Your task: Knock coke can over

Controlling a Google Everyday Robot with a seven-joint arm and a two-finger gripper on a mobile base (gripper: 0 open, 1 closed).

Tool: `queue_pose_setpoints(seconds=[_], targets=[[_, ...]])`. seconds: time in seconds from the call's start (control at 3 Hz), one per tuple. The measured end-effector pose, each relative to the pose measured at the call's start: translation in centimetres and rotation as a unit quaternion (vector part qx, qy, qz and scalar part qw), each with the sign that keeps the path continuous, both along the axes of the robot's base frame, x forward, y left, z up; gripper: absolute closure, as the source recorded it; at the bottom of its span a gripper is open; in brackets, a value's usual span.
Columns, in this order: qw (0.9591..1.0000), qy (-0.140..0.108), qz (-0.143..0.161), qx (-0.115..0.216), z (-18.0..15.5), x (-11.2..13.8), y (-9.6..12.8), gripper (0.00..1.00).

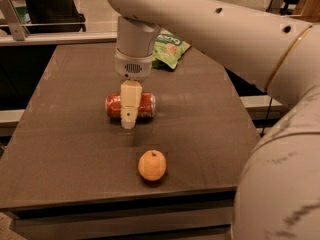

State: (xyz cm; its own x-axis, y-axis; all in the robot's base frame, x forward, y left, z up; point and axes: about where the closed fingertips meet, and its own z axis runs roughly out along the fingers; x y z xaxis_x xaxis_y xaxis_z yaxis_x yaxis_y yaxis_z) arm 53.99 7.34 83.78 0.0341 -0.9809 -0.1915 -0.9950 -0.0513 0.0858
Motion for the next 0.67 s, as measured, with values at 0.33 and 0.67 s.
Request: queue_pose_setpoints(seconds=[0.33, 0.67], targets=[[0.9999, -0.006, -0.01, 0.012, 0.5, 0.0, -0.3, 0.0], [0.9983, -0.02, -0.04, 0.037, 1.6, 0.0, -1.9, 0.0]])
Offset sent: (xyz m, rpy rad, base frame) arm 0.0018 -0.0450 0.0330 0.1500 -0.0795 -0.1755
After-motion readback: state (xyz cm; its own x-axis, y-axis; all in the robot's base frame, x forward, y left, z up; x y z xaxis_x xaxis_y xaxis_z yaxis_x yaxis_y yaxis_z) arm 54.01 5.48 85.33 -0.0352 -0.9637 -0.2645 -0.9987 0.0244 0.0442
